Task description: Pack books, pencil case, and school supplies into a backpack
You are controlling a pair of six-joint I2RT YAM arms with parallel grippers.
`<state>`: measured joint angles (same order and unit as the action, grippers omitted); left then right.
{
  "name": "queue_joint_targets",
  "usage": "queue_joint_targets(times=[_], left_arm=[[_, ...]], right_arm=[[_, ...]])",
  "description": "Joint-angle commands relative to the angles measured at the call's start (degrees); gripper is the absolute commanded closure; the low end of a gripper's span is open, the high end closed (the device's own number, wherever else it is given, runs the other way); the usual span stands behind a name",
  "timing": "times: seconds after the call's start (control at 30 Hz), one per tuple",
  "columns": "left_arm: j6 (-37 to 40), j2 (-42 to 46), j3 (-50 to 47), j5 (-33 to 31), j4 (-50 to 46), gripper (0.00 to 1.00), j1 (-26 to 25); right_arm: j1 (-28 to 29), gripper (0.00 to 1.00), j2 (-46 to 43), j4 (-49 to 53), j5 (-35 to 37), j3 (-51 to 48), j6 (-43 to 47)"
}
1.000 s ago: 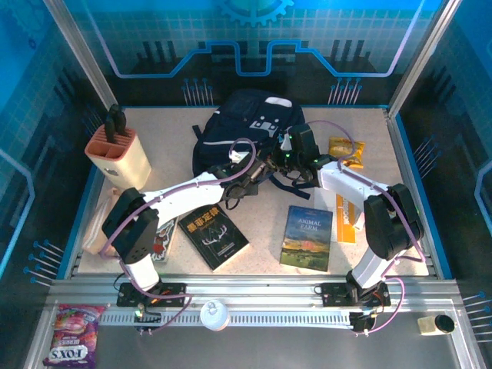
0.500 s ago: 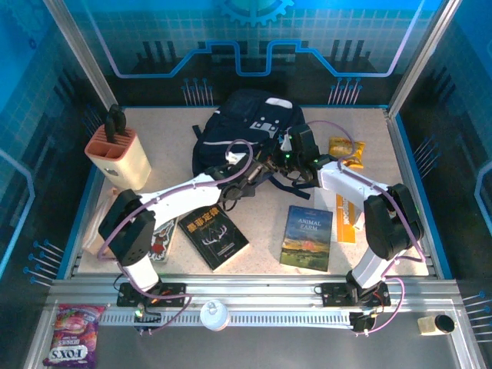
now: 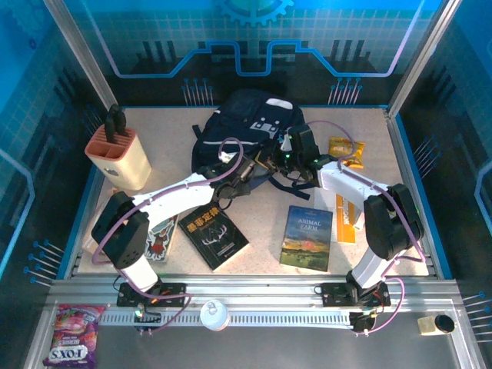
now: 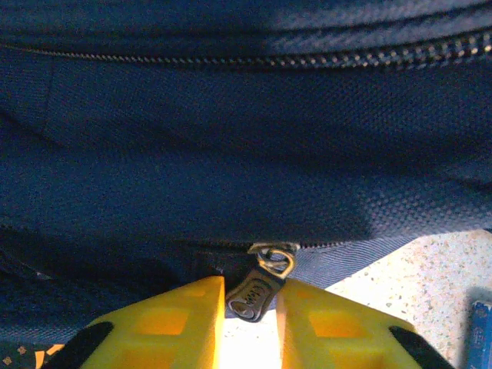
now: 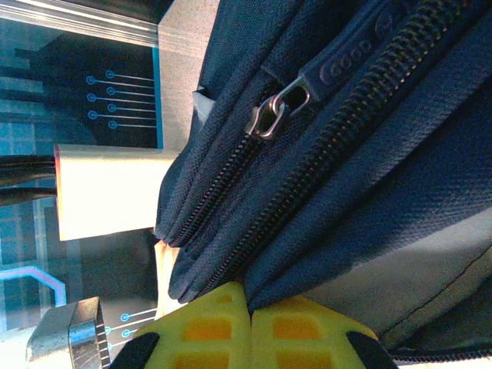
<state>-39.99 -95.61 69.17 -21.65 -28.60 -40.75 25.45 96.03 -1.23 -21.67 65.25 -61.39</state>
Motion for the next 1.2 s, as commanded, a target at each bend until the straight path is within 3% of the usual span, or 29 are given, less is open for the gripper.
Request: queue_joint_targets(times=[0.0,0.23,0.5,0.9,1.17], left_arm=[[2.65,-0.27,0.67,-1.88,-1.46,0.79,0.73],[4.3,1.43,-0.29,-1.04,-2.43,0.82,2.01],[4.76,6.2,-9.17,16.21,7.88,0.94,9.36],[10.53,3.45,-6.74,15.68,7.57,0.85,9.38],[11.51,3.28,-5.93,13.93,6.49,0.99,9.84]], right_arm=[[-0.23,0.97,-0.49,-3.07,-1.18,1.82,1.09],[-0.31,0.97,-0.43,-2.14,-0.18,1.71,1.59],[-0.5,0.97,-0.49,-2.1,0.02,1.47,1.97],[-0.23,0.98,-0.14,-2.96,-0.43,1.3,1.45],[-0.62,0.98,-0.23,-2.43,0.22,0.94,1.96]])
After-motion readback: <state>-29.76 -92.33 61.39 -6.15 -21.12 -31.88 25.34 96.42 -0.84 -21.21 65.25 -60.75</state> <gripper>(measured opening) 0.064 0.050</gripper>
